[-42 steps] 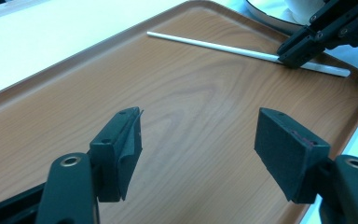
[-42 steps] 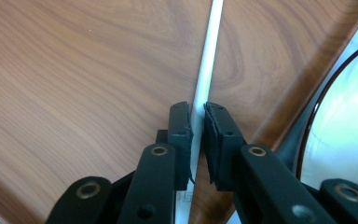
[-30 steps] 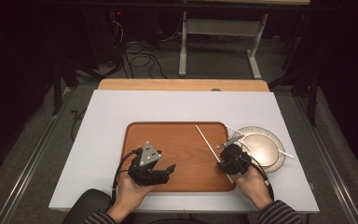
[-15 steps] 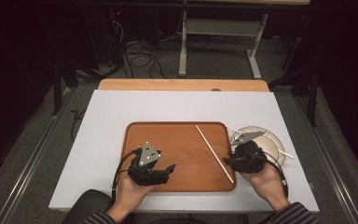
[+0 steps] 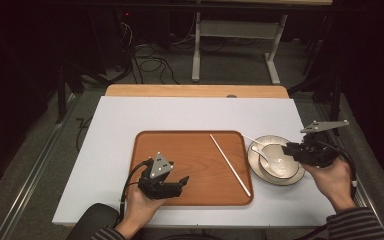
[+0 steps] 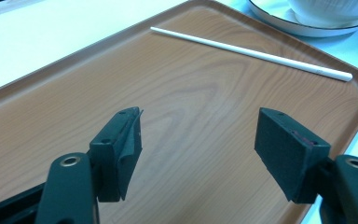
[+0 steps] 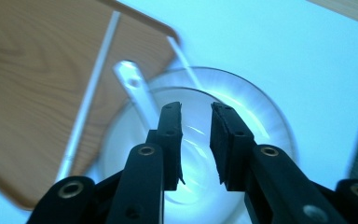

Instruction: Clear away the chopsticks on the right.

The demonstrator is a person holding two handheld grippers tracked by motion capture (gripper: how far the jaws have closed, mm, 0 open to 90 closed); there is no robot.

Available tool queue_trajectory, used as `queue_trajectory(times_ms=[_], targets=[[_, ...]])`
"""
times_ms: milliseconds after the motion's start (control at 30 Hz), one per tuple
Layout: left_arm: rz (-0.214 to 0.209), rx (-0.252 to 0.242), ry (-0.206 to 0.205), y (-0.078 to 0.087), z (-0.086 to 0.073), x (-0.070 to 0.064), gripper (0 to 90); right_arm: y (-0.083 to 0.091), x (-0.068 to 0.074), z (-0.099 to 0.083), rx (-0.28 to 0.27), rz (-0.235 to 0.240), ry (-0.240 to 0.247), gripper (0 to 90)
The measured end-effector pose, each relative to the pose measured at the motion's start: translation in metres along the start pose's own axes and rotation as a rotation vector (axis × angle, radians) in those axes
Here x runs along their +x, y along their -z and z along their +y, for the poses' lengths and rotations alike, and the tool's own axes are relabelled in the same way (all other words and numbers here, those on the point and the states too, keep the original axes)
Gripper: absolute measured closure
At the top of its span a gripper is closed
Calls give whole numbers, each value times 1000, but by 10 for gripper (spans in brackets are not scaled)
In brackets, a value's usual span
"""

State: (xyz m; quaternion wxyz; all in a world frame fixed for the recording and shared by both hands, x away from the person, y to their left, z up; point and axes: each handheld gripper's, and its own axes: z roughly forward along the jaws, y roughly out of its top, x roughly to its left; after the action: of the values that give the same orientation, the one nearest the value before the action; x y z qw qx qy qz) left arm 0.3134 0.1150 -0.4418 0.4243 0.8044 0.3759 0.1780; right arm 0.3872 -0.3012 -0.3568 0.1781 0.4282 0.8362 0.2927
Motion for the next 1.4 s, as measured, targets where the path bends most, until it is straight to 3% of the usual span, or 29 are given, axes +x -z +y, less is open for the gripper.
queue_trajectory(times_ms=[33, 133, 167, 433, 600, 1033, 1400], targets=[[0, 1, 2, 0, 0, 0, 321, 0, -13, -4, 22, -28, -11, 767], [1, 1, 4, 0, 0, 0, 321, -2, -23, -8, 41, -44, -22, 776], [2, 3, 4, -1, 0, 1, 321, -5, -33, -13, 67, -52, -35, 784], [2, 8, 3, -2, 0, 1, 322, -26, -54, -30, 187, -71, -40, 794], [0, 11, 2, -3, -1, 0, 322, -37, -58, -34, 236, -62, -39, 791], [1, 8, 3, -3, -1, 1, 323, -51, -61, -37, 279, -27, -19, 765], [2, 11, 1, -2, -1, 1, 323, -58, -62, -32, 312, -37, -3, 824]])
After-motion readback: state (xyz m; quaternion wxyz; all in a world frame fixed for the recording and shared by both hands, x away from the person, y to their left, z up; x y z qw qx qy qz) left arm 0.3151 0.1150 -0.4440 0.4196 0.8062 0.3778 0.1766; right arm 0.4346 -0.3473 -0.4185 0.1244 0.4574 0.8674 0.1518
